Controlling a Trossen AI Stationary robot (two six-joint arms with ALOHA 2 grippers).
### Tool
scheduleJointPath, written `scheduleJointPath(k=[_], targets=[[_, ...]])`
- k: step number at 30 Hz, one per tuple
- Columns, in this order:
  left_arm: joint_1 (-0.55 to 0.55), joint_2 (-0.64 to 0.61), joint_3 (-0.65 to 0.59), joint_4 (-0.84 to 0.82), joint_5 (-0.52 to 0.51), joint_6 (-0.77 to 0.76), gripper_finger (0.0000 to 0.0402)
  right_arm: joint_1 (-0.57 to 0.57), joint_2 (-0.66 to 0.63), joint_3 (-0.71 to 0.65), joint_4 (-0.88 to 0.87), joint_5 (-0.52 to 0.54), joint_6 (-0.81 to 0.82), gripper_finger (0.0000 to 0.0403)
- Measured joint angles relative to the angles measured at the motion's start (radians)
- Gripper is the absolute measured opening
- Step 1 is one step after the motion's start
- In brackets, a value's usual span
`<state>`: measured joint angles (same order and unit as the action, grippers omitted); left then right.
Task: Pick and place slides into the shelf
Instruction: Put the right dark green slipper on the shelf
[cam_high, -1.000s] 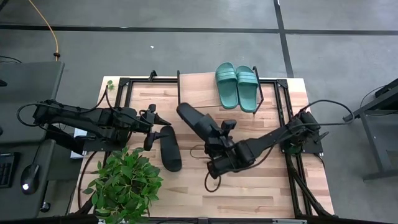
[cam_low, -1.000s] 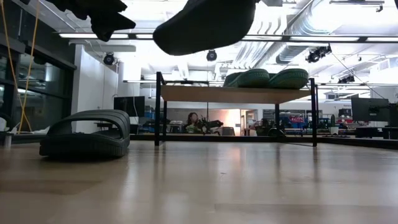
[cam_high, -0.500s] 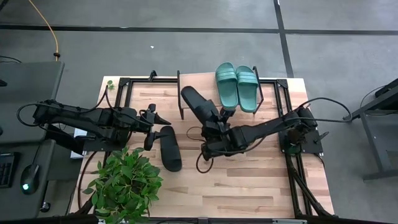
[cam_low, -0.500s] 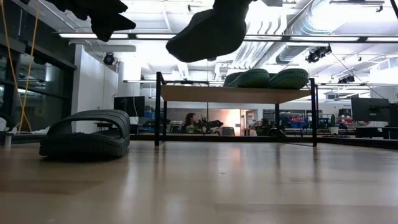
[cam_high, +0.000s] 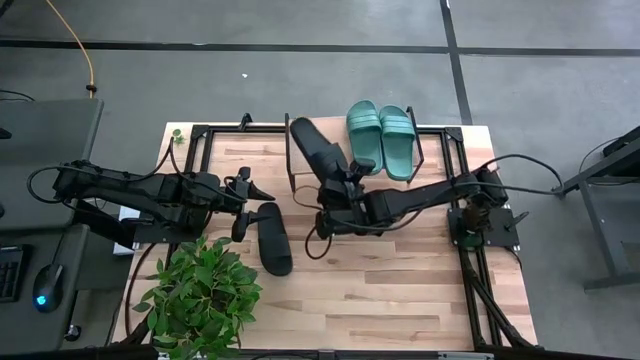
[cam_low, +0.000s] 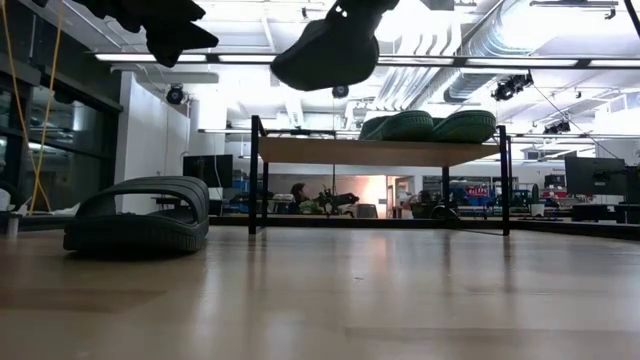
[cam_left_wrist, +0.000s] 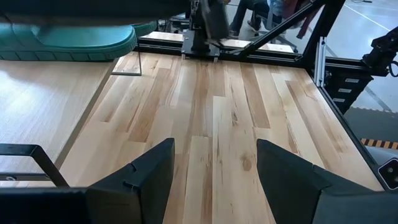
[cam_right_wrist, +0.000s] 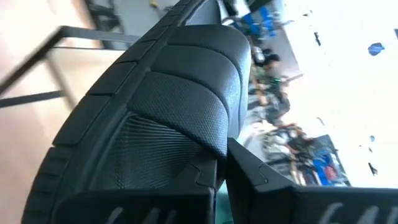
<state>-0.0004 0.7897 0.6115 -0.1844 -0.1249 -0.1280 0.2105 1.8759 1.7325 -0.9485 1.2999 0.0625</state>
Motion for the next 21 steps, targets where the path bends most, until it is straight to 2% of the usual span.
scheduleJointPath(k=[3, 14, 21], targets=[[0.0, 0.0, 0.0, 0.0, 0.0, 0.0, 0.0209, -0.021, 0.0, 0.0, 0.014, 0.028, 0.0, 0.0], [0.0, 0.0, 0.0, -0.001, 0.0, 0.0, 0.0209, -0.122, 0.002, 0.0, 0.069, 0.03, 0.007, 0.0], [0.0, 0.0, 0.0, -0.001, 0.0, 0.0, 0.0209, -0.147, 0.047, 0.001, 0.13, 0.032, -0.06, 0.0]])
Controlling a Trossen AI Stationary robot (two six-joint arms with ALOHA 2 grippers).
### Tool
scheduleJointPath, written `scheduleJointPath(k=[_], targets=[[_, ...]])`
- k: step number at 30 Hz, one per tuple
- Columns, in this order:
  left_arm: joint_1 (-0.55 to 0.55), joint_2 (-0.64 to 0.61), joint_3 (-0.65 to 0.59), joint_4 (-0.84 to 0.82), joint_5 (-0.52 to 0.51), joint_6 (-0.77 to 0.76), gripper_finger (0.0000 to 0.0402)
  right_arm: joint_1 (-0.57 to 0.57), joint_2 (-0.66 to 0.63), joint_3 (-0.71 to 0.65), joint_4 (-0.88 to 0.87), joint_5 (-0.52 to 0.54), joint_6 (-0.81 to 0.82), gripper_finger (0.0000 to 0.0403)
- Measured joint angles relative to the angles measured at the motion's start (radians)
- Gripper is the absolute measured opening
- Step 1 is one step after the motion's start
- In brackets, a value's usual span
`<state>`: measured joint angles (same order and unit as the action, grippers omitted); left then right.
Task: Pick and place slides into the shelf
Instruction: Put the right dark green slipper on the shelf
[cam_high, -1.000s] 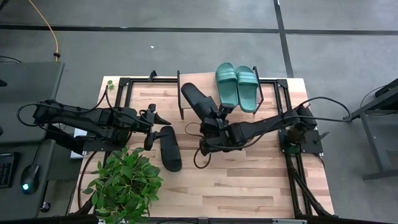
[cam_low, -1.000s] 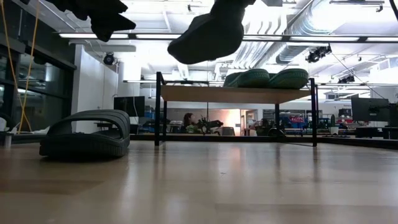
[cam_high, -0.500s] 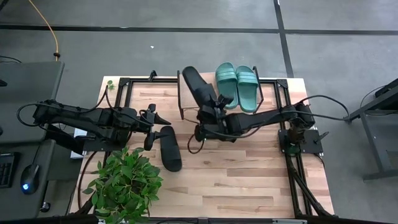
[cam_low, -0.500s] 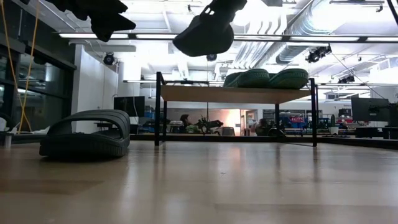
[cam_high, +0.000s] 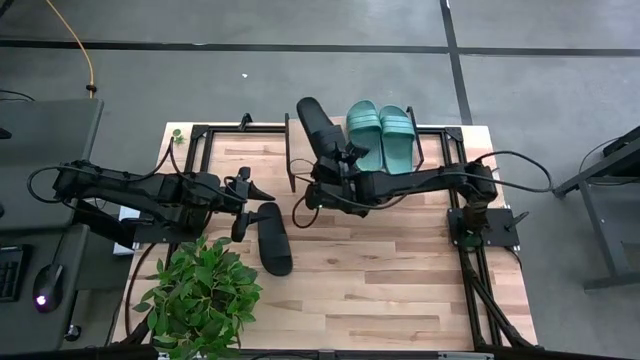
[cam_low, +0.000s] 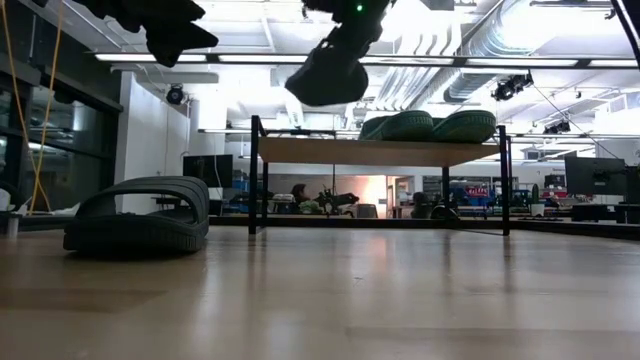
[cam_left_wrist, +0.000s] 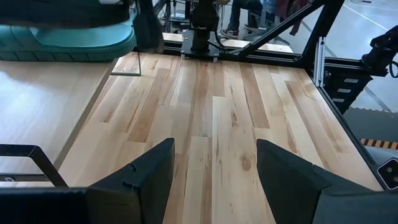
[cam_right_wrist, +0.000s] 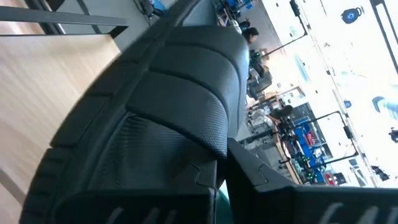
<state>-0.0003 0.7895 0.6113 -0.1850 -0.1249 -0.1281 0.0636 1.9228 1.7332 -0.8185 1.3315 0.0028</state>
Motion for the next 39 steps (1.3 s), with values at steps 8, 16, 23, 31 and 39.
scheduleJointPath(k=[8, 16, 23, 31, 39], targets=[[0.0, 0.0, 0.0, 0.0, 0.0, 0.0, 0.0209, -0.032, 0.043, 0.0, 0.008, 0.004, -0.011, 0.0], [0.0, 0.0, 0.0, 0.0, 0.0, 0.0, 0.0209, -0.046, 0.071, -0.001, -0.006, 0.003, 0.0, 0.0], [0.0, 0.0, 0.0, -0.002, 0.0, -0.008, 0.0209, -0.046, 0.088, -0.001, -0.067, 0.004, 0.073, 0.0], [0.0, 0.0, 0.0, -0.001, 0.0, -0.009, 0.0209, -0.064, 0.088, -0.001, -0.288, -0.035, 0.335, 0.0], [0.0, 0.0, 0.0, -0.001, 0.0, -0.009, 0.0209, -0.07, 0.088, -0.001, -0.342, -0.058, 0.403, 0.0]])
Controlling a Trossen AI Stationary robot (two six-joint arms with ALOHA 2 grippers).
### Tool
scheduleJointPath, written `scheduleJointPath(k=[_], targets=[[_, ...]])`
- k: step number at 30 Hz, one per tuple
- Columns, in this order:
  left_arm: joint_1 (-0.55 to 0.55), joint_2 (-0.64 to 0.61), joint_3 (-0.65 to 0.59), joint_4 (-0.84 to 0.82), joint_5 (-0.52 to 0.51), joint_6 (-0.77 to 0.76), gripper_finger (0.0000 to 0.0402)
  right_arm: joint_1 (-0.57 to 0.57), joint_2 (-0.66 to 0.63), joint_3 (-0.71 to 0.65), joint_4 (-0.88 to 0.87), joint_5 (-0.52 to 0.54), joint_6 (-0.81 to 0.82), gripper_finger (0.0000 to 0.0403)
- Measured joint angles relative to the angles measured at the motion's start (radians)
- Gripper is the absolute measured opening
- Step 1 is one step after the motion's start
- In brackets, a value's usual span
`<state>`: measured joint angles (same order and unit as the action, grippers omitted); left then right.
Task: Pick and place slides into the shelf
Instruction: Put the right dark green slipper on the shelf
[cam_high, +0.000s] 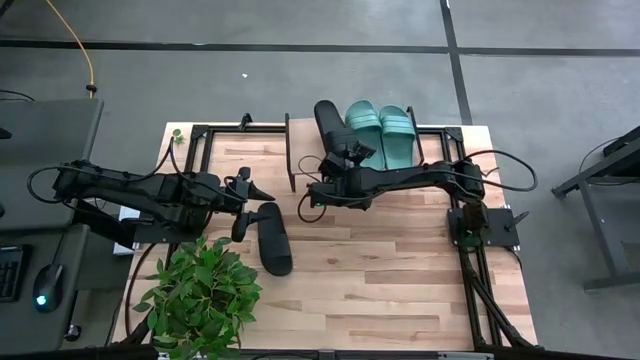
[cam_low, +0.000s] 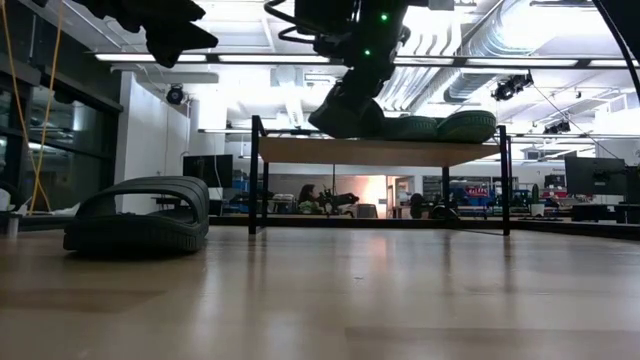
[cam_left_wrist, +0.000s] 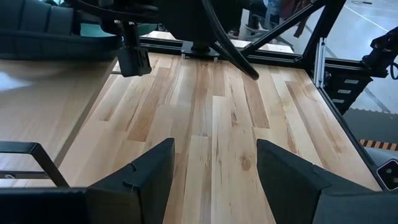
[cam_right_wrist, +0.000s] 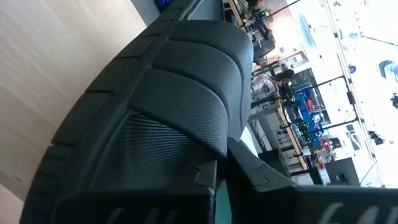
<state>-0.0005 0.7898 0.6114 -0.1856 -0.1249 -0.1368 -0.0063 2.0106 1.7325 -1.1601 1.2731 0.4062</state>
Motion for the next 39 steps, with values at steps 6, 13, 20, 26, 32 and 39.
scheduleJointPath(k=[6, 13, 20, 26, 32, 39], targets=[[0.0, 0.0, 0.0, 0.001, 0.0, 0.0, 0.0209, -0.001, 0.0, 0.0, 0.046, -0.029, -0.014, 0.0], [0.0, 0.0, 0.0, 0.001, 0.0, 0.0, 0.0209, -0.001, 0.0, 0.0, 0.148, -0.062, -0.098, 0.0], [0.0, 0.0, 0.0, 0.0, 0.0, 0.0, 0.0209, -0.001, 0.0, 0.0, 0.099, -0.062, -0.062, 0.0], [0.0, 0.0, 0.0, 0.0, 0.0, 0.0, 0.0209, -0.006, 0.0, 0.0, -0.025, -0.058, 0.054, 0.0], [0.0, 0.0, 0.0, 0.0, 0.0, 0.001, 0.0209, -0.016, -0.003, 0.001, -0.061, -0.078, 0.086, 0.0], [0.0, 0.0, 0.0, 0.0, 0.0, 0.0, 0.0209, -0.019, -0.003, 0.001, -0.051, -0.092, 0.083, 0.0009]])
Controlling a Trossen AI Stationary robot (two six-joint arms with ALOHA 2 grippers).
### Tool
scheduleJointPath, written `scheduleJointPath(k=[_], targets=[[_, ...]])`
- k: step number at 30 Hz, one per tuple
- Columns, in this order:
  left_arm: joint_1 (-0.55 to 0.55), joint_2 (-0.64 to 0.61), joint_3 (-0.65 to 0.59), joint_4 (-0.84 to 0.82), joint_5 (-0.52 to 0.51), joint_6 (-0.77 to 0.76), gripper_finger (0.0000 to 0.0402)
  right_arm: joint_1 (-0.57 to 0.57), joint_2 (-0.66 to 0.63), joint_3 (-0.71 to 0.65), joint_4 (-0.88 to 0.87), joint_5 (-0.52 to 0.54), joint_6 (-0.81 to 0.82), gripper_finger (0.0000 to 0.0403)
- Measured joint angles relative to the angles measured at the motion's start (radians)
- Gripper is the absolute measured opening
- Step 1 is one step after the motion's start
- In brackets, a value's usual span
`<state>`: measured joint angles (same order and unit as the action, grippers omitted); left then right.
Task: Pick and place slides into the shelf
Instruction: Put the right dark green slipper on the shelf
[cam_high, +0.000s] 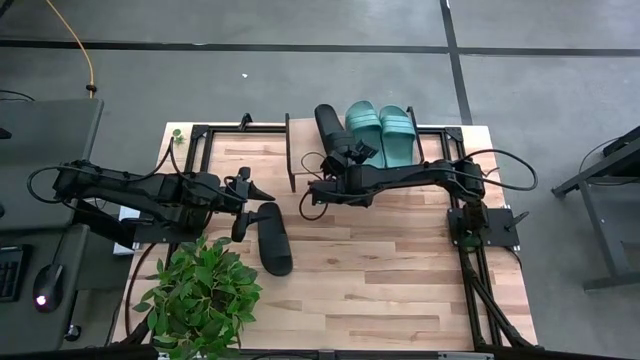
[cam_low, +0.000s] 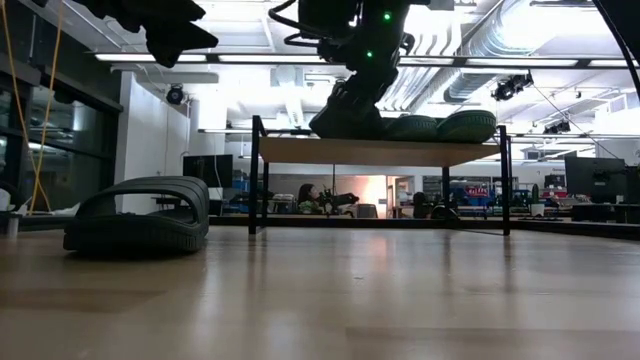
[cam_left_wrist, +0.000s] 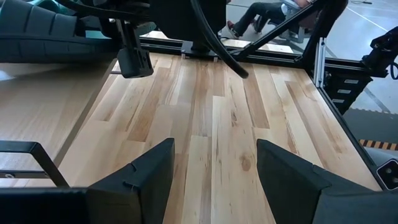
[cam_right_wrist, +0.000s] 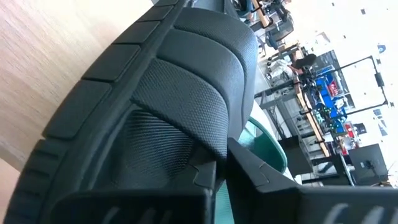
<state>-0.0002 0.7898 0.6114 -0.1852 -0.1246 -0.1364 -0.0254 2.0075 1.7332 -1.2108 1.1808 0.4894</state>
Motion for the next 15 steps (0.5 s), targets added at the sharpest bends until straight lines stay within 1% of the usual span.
scheduleJointPath(k=[3, 12, 15], targets=[[0.0, 0.0, 0.0, 0.0, 0.0, 0.0, 0.0209, -0.001, 0.0, 0.0, 0.006, -0.009, 0.0, 0.0033], [0.0, 0.0, 0.0, 0.0, 0.0, 0.0, 0.0209, -0.021, 0.002, -0.001, 0.041, -0.052, -0.026, 0.0134], [0.0, 0.0, 0.0, 0.0, 0.0, 0.0, 0.0209, -0.024, 0.002, -0.001, 0.047, -0.063, -0.026, 0.0159]])
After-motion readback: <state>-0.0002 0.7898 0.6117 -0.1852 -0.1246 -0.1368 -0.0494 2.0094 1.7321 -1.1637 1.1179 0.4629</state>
